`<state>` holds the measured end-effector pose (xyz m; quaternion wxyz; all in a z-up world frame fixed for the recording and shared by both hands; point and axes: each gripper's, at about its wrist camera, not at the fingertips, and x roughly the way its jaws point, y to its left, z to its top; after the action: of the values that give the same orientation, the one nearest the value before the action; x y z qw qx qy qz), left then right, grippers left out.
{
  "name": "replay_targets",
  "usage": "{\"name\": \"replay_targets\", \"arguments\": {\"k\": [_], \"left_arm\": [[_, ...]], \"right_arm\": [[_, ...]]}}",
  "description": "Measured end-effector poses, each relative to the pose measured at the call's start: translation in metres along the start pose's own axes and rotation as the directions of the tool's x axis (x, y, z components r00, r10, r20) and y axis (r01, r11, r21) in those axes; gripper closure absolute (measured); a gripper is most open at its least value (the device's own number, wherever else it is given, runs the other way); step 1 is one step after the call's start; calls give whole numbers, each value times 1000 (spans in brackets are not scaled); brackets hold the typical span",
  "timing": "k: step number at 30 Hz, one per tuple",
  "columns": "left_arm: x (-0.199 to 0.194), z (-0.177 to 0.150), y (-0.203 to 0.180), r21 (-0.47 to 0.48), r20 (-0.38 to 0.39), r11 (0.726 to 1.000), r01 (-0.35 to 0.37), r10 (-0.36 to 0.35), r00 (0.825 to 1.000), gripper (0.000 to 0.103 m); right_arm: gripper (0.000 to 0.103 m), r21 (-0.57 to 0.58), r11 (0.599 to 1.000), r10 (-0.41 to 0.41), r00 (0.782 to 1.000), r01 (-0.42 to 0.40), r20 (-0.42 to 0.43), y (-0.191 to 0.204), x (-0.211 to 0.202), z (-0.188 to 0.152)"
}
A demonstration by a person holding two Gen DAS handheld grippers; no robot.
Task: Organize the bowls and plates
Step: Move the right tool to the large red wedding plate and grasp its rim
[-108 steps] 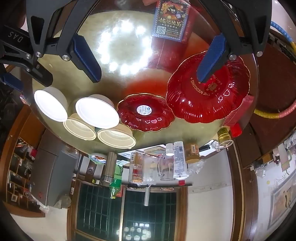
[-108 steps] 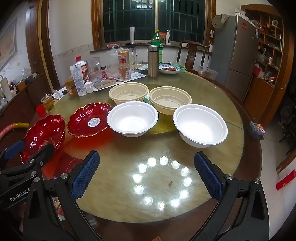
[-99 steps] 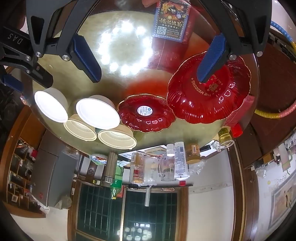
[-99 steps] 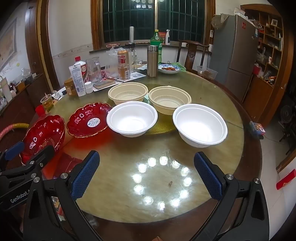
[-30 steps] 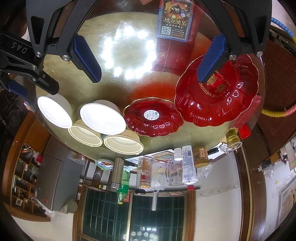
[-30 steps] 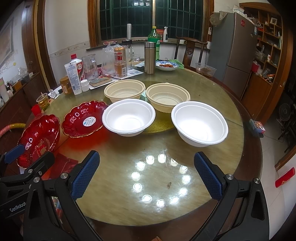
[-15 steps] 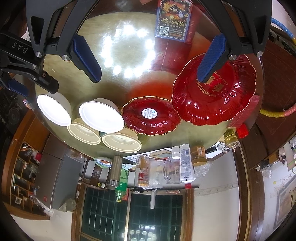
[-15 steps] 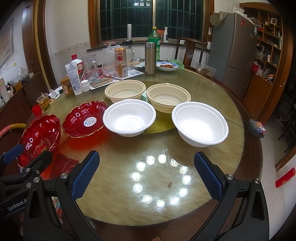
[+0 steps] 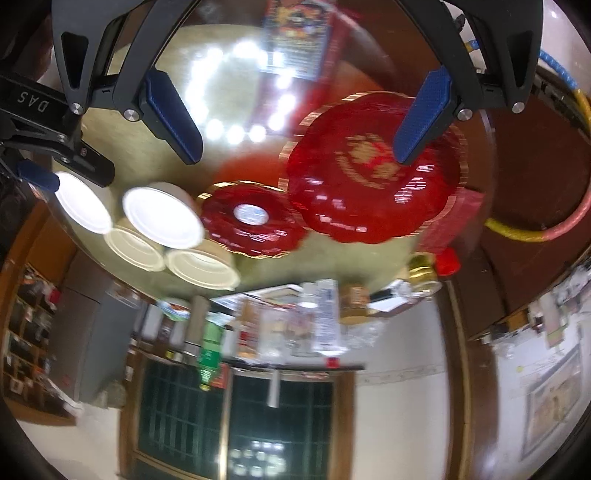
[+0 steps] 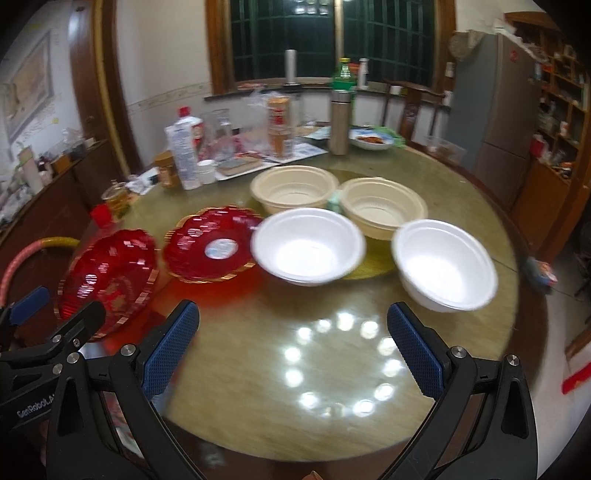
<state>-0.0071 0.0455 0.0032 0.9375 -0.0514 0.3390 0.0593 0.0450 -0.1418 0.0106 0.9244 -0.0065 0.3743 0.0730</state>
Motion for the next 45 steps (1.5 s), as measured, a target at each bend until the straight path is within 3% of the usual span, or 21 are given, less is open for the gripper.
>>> {"name": "replay_targets", "arguments": {"k": [5,9,13,18,21,23,25,27,30,31,34,40,41,45], "left_arm": [[-1,3,47,-83,0,992,-91,91,996,0],[5,4,80,-152,-24,979,-138,136,990,0],[15,5,95,-166,-51,970,-179,173,984,0],[27,3,112,-188,-81,963,-191,178,981,0],[33,2,119,-183,-102,962,-203,187,977,0],[38,2,124,-187,-113,959,-213,194,974,2],[45,1,129,-192,-134,959,-211,187,973,16],[52,0,136,-205,-159,956,-208,178,971,33],[68,-4,147,-241,-225,950,-200,146,963,58],[72,-5,149,-244,-240,948,-205,146,960,61],[82,-7,149,-244,-265,948,-205,138,954,61],[89,-2,145,-228,-260,953,-202,140,955,61],[92,-3,145,-234,-268,951,-201,135,954,67],[108,-5,146,-225,-309,949,-220,145,940,80]], "right_arm": [[0,-8,989,145,989,-145,-18,28,12,8],[0,-16,959,282,959,-283,-40,54,23,12],[0,0,933,359,929,-361,-88,74,38,14],[2,45,887,461,876,-459,-141,92,58,17],[8,78,858,513,839,-508,-179,103,71,19],[19,112,837,546,813,-535,-201,109,82,19],[35,160,825,565,791,-542,-236,111,95,18],[38,197,812,584,770,-550,-258,112,104,17],[40,228,811,585,759,-539,-287,115,114,15],[43,231,812,583,759,-535,-291,116,117,16],[49,244,823,566,768,-512,-299,115,124,16],[49,270,837,544,774,-475,-325,108,134,17],[50,273,840,540,775,-469,-328,106,138,17],[80,283,844,533,766,-455,-358,108,153,14]]}}
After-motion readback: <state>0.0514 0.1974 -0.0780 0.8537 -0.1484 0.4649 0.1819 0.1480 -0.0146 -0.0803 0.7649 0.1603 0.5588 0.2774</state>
